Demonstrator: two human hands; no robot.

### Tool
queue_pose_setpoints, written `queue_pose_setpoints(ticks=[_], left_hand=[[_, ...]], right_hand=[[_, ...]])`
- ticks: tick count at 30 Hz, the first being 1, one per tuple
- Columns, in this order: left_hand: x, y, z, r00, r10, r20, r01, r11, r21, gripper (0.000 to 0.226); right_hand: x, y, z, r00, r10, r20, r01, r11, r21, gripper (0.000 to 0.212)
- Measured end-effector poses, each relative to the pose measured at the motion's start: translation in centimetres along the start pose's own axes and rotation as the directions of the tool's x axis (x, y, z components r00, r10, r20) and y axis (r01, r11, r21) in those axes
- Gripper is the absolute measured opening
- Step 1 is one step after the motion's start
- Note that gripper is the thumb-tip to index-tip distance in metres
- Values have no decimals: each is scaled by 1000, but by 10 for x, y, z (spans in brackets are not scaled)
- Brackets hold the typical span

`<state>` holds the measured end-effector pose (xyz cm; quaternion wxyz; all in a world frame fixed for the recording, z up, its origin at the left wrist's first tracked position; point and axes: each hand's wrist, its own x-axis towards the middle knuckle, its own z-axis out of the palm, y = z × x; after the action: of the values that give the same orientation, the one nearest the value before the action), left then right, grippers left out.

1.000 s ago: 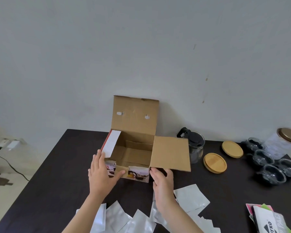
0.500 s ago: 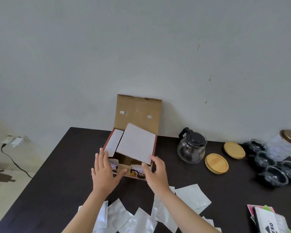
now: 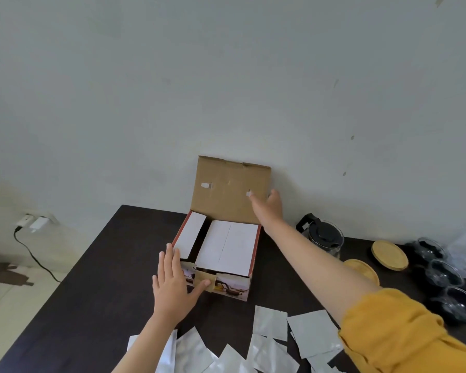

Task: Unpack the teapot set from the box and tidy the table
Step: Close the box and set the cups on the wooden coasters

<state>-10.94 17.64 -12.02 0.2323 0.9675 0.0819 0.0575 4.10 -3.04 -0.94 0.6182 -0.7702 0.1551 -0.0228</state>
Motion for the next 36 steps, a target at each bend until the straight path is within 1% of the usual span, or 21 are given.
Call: queue_pose_setpoints(ticks=[2,4,7,9,11,13,15,17,19,21,25,29,31,33,36], left_hand=[[2,0,0,1000,9,0,-9,1000,5,111],[3,0,-1,1000,13,3,-13,1000,2,110],[4,1,-1,1000,8,0,-8,1000,-7,111],[4,1,-2,1000,10,-1,-10,1000,-13,112],[5,-1,-2,1000,12,-3,-12,999,-36,113],[4,-2,-2,1000,26,-4,-27,997,-79,113],[0,-2,-4,998,46,-35,-52,982,-180,115],[-4,2,-10,997,7,-75,-31,944,-328,122],[-7,7,-14,995,-56,-86,15,907,-421,128],[-7,9,-15,993,-87,-85,39,888,-457,132],[-8,11,-16,991,-88,-102,26,868,-496,133],[-9,12,-19,994,-85,-73,31,833,-553,129],[-9,9,-18,994,-89,-62,41,841,-539,127],[-9,9,-17,994,-89,-61,49,876,-481,126],[-11,9,-16,995,-73,-66,41,917,-396,126]], right_hand=[[9,1,2,999,-8,40,8,1000,-12,70],[0,2,4,996,-65,59,68,997,-49,76],[-26,7,1,959,-265,96,274,956,-104,97],[-42,21,-1,917,-376,135,389,918,-79,101],[-56,34,-2,871,-470,142,478,877,-34,92],[-68,48,-3,847,-515,133,522,853,-16,79],[-80,60,-5,830,-539,143,550,833,-54,64],[-90,73,-5,799,-580,162,599,792,-117,52],[-97,84,-6,790,-584,187,609,782,-133,47],[-101,92,-7,803,-558,211,591,792,-154,46],[-108,112,-10,799,-535,274,592,779,-207,50],[-110,127,-9,811,-509,288,583,744,-327,59],[-111,132,-7,814,-502,294,580,732,-357,57],[-111,136,-6,812,-504,295,583,725,-367,51],[-111,138,-4,818,-501,282,574,736,-359,50]])
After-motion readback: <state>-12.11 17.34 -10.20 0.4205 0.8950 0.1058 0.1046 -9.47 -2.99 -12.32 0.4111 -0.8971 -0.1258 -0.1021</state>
